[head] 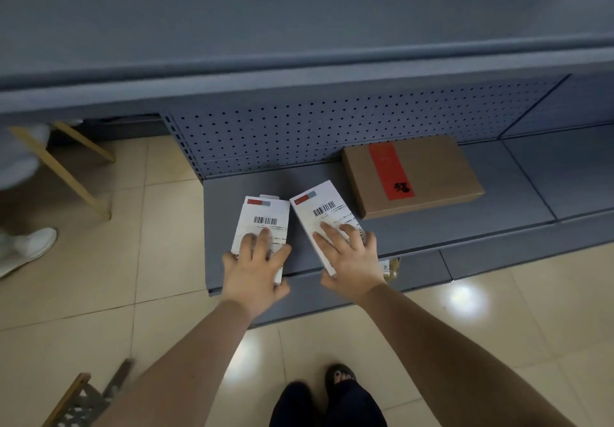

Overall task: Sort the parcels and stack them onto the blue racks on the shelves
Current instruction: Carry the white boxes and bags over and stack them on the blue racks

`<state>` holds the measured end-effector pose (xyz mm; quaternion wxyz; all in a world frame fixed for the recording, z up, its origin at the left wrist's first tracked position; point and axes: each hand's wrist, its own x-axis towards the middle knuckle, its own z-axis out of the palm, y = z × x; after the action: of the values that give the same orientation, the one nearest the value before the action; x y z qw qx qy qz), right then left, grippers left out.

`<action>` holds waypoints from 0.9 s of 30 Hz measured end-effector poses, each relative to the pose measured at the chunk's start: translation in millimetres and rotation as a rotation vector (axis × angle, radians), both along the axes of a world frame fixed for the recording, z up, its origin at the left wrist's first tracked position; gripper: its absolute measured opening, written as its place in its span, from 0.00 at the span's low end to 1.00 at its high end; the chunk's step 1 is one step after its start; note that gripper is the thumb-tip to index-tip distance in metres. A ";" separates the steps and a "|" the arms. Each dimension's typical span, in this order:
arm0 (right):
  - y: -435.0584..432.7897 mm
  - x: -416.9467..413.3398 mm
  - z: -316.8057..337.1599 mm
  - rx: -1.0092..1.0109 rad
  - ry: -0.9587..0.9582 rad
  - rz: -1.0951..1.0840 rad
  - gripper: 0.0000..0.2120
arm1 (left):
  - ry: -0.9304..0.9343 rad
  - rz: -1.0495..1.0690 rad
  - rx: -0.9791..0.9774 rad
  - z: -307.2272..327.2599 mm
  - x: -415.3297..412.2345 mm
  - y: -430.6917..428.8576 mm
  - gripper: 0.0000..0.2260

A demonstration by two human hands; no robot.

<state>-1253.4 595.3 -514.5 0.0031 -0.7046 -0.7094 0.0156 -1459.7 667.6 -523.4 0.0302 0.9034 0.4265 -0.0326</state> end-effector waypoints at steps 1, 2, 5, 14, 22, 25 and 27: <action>-0.1 -0.1 7.2 0.016 -0.005 0.000 0.36 | -0.006 -0.002 0.009 8.3 -0.2 2.0 0.30; -0.6 0.2 14.9 0.038 -0.006 -0.003 0.36 | -0.017 -0.006 0.022 16.9 0.2 4.1 0.29; -4.4 2.8 39.4 0.084 0.001 -0.040 0.37 | -0.054 -0.033 0.052 43.2 5.1 8.3 0.29; -41.2 48.9 105.0 0.227 -0.090 -0.129 0.34 | -0.153 -0.158 0.108 103.2 60.4 7.4 0.29; -115.6 115.6 139.6 0.280 -0.159 -0.370 0.36 | -0.187 -0.222 0.087 139.9 154.5 -23.1 0.26; -151.4 142.4 148.4 0.314 -0.175 -0.465 0.34 | -0.184 -0.324 0.106 150.7 193.0 -47.6 0.26; -175.6 161.2 153.5 0.360 -0.176 -0.525 0.31 | -0.187 -0.397 0.130 158.5 220.8 -68.0 0.26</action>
<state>-1092.2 419.7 -360.9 0.0701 -0.8501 -0.4927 -0.1723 -1238.9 599.6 -364.9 0.0042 0.9687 0.2369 0.0735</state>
